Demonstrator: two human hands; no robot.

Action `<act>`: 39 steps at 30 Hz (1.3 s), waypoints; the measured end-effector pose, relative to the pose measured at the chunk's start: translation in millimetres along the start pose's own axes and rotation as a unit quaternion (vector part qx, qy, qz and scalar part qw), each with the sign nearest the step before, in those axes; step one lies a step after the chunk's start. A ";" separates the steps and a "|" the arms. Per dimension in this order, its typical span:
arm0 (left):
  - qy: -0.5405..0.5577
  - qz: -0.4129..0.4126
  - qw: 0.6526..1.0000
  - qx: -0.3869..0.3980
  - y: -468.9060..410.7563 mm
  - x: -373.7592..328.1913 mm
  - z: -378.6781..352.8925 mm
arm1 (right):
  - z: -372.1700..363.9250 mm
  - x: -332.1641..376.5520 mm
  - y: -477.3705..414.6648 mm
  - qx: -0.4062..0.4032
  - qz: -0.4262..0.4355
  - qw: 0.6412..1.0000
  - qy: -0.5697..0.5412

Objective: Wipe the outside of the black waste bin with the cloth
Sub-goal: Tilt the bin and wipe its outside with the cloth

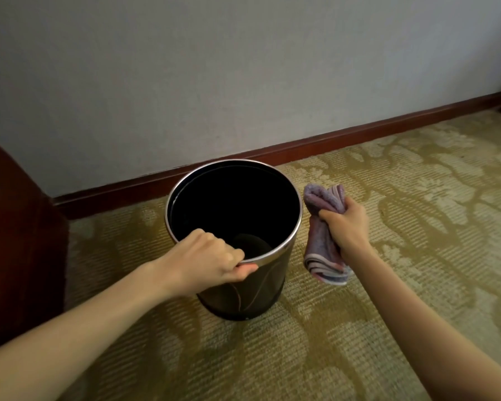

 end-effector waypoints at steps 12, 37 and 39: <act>0.118 0.258 0.951 -0.124 11.3 59.6 33.7 | -30.6 29.0 15.0 0.032 0.031 0.997 -0.061; 0.166 0.479 0.837 -0.206 35.0 144.0 36.3 | -143.0 55.5 77.0 -0.009 0.092 0.995 -0.044; 0.178 0.455 0.848 -0.205 38.9 144.1 35.2 | -143.9 56.4 46.1 0.014 0.063 0.998 -0.011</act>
Point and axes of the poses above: each hand's wrist, its own y-axis away from the middle knuckle, its own z-axis out of the back of the hand, x = y × z, the point moved 3 cm from there along -y, towards the middle knuckle, and after that the axes turned 3 degrees about -y, right-handed, at the moved point
